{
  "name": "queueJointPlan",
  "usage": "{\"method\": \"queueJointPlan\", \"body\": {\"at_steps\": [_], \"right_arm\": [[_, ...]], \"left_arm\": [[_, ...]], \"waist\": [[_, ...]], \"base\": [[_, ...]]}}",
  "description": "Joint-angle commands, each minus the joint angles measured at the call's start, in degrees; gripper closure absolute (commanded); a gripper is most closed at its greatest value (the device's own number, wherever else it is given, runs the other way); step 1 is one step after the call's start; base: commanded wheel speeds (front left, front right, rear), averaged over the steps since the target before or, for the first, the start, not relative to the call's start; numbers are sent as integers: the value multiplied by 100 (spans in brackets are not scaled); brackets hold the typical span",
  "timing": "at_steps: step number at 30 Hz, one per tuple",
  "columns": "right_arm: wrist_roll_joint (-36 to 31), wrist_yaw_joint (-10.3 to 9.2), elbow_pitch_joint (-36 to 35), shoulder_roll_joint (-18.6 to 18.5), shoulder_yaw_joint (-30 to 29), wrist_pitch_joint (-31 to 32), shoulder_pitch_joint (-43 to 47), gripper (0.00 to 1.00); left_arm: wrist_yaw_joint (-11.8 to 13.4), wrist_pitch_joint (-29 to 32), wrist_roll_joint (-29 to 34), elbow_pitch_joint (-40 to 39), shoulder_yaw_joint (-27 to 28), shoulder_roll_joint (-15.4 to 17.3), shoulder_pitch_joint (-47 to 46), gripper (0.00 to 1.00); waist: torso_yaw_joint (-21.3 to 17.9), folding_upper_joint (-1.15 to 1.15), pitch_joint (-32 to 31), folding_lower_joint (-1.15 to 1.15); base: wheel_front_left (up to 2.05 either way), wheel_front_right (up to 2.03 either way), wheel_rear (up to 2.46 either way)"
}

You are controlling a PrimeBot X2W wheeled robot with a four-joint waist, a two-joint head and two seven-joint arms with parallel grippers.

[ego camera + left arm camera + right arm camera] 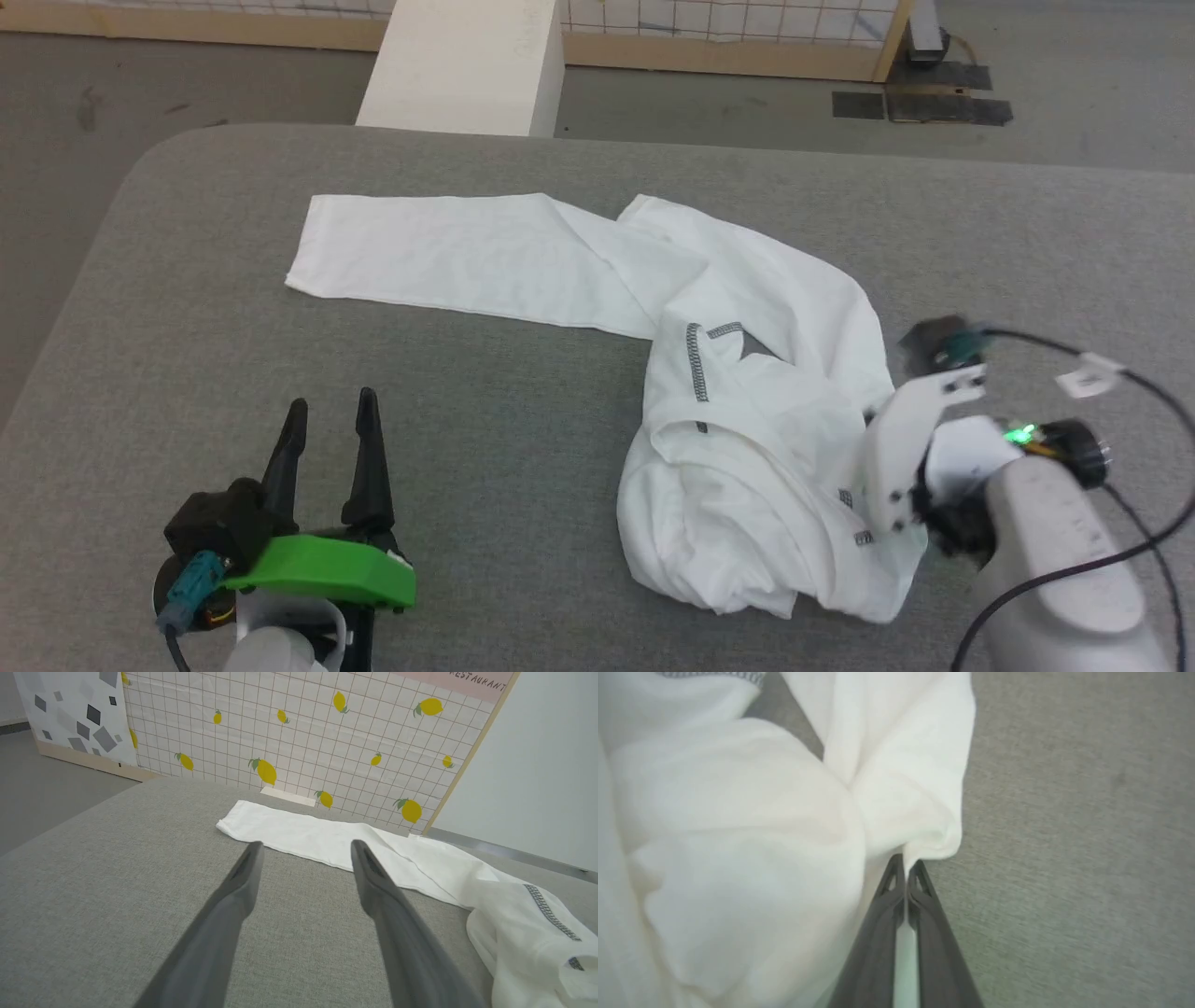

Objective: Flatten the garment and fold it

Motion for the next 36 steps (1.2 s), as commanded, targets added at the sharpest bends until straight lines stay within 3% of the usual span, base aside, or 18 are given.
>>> {"method": "queueJointPlan", "body": {"at_steps": [1, 4, 8, 12, 15, 16, 17, 18, 23, 29, 32, 36], "right_arm": [[62, -10, -99, -87, -240, -169, -170, 100], [12, -10, -376, -275, -1099, -503, -404, 100], [-269, -10, -587, -459, -2251, -505, -316, 100], [-485, -10, -711, -345, -3224, -304, 88, 100], [-582, -10, -753, -159, -3625, -241, 362, 100], [-535, -10, -781, -119, -3630, -314, 389, 91], [-415, -10, -837, -74, -3648, -475, 386, 13], [-319, -10, -899, -49, -3635, -641, 372, 0], [251, -10, -1508, 26, -3478, -1741, 413, 0], [1046, -10, -2111, 39, -2992, -2341, 1135, 0], [1322, -10, -2174, 40, -2784, -2480, 1489, 0], [1503, -10, -2209, 40, -2491, -2571, 1729, 0]], "left_arm": [[-61, -25, 71, 28, 38, -22, -85, 0], [-126, -26, 119, 73, 80, -55, -122, 0], [-196, -26, 148, 140, 124, -92, -155, 0], [-259, -26, 140, 235, 171, -115, -120, 0], [-282, -26, 133, 308, 211, -125, -57, 0], [-290, -26, 129, 324, 218, -127, -42, 0], [-299, -26, 129, 346, 220, -128, -33, 0], [-304, -26, 134, 364, 220, -129, -33, 0], [-326, -26, 146, 450, 183, -120, -114, 0], [-388, 207, -1, 527, 72, -133, -396, 0], [-427, 578, -208, 626, 14, -152, -717, 0], [-358, 1561, -615, 1020, -63, -197, -1485, 0]], "waist": [[-72, 0, -15, 0], [-121, 0, -42, 0], [-158, 0, -74, 0], [-220, 0, -123, 0], [-305, 0, -166, 0], [-328, 0, -170, 0], [-353, 0, -178, 0], [-370, 0, -195, 0], [-428, 0, -298, 0], [-562, 0, -354, 0], [-697, 0, -286, 0], [-913, 0, -135, 0]], "base": [[0, 0, 0], [0, 0, 0], [0, 0, 0], [0, 0, 0], [0, 0, 0], [0, 0, 0], [0, 0, 0], [0, 0, 0], [0, 0, 0], [0, 0, 0], [0, 0, 0], [0, 0, 0]]}}
